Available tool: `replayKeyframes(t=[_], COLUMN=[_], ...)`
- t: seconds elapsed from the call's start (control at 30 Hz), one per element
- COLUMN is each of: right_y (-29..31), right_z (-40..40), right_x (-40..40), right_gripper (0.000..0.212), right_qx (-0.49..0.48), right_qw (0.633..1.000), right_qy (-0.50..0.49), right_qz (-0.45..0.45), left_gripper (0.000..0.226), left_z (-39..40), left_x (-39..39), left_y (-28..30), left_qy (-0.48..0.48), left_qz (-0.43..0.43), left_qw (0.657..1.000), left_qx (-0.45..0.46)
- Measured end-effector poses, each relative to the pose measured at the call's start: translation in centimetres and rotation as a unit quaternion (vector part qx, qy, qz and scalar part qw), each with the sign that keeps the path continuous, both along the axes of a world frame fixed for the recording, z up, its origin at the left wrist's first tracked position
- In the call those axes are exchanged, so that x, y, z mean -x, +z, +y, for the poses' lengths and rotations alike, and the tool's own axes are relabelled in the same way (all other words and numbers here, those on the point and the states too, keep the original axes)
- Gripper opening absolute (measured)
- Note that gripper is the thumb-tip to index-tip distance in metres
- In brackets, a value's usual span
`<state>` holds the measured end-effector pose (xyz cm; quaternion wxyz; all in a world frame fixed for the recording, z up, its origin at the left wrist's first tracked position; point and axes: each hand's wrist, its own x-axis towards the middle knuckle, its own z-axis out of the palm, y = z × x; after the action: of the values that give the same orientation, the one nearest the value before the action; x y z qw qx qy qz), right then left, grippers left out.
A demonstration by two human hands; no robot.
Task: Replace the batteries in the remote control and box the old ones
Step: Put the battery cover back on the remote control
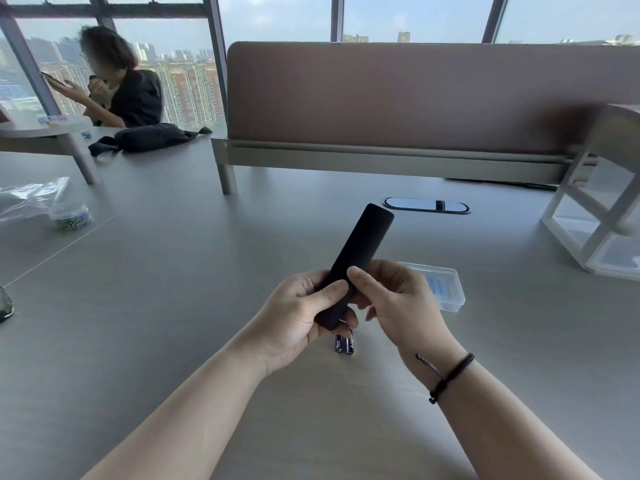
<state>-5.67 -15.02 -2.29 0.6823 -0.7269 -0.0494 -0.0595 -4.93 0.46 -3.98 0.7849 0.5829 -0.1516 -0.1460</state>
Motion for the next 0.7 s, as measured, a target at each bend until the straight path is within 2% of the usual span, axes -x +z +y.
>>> replayKeyframes(t=[0.53, 0.63, 0.67, 0.7], right_y=[0.01, -0.18, -0.28, -0.37], right_z=[0.22, 0.2, 0.19, 0.13], right_x=[0.21, 0.13, 0.01, -0.17], right_gripper=[0.022, 0.016, 0.017, 0.029], right_qx=[0.003, 0.002, -0.009, -0.024], right_qw=[0.999, 0.998, 0.998, 0.999], right_qy=[0.053, 0.055, 0.048, 0.035], right_qz=[0.004, -0.017, -0.027, -0.032], left_gripper=[0.022, 0.023, 0.025, 0.028], left_z=[-0.2, -0.29, -0.32, -0.34], left_x=[0.04, 0.13, 0.18, 0.21], left_y=[-0.06, -0.07, -0.07, -0.07], left_qy=[0.033, 0.039, 0.04, 0.038], left_qz=[-0.033, -0.039, -0.037, -0.034], left_qw=[0.999, 0.998, 0.998, 0.998], left_qx=[-0.015, -0.019, -0.021, -0.023])
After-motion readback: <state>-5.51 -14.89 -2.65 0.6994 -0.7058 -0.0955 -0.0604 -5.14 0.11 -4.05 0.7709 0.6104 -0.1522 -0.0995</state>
